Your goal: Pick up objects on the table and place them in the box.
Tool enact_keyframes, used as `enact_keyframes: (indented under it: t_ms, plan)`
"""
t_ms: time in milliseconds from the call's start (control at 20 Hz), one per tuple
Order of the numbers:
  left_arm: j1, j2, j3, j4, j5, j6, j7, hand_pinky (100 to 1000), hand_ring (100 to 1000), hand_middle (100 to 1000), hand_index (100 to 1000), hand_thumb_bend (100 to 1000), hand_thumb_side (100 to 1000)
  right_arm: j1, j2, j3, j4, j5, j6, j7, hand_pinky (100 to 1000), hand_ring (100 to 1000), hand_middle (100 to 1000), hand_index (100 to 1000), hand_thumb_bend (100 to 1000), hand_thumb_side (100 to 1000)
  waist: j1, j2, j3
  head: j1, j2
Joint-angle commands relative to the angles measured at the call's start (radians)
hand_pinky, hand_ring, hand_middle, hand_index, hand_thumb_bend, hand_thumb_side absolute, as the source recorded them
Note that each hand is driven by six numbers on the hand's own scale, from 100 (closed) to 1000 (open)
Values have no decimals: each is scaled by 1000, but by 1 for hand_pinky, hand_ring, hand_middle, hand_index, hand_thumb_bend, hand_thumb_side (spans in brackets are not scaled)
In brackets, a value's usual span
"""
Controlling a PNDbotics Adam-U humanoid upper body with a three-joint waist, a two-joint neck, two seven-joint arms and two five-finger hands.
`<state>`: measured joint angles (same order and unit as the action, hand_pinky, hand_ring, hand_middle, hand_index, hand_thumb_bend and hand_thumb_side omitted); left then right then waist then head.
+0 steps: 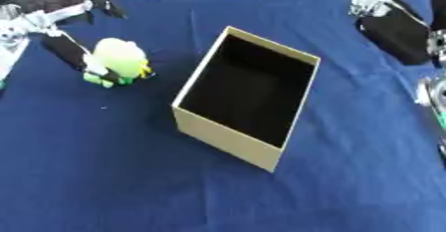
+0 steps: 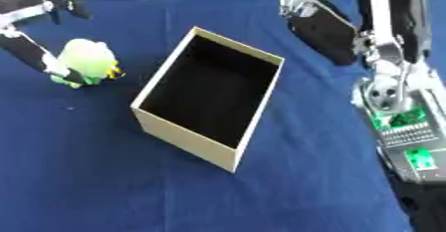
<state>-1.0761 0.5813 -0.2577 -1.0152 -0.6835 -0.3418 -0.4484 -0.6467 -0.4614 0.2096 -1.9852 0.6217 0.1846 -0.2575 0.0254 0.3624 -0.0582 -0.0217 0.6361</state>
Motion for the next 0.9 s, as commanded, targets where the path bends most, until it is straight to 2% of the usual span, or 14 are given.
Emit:
enact_keyframes:
  t_ms: [50,200,550,800,900]
  plan:
    - [-29,-3,21,29,-15,2,11,641,815,752,844,721,335,-10,-7,-6,-15,-10,0,-7,888,742,751,890,100,550,1,-17,-4,1,12]
    - [-29,-18,22,52,-20,5,15,641,816,754,842,675,306,-9,-6,-6,-15,-12,-1,-11,888,741,751,890,100,551,2,-15,-7,0,16]
    - [-35,-38,35,116,-50,23,9,645,818,757,841,636,301,-8,-3,-6,-15,-16,-3,-17,888,740,750,891,100,552,3,-12,-12,-1,20]
    - [-35,-40,49,139,-77,37,33,640,812,754,832,564,299,-6,-2,-3,-15,-19,-2,-15,888,739,749,892,100,552,3,-12,-11,-1,19]
    - [-35,-41,54,147,-85,41,43,620,797,746,827,500,281,-5,-2,-4,-15,-19,-2,-16,888,740,750,891,100,552,2,-12,-11,-2,17]
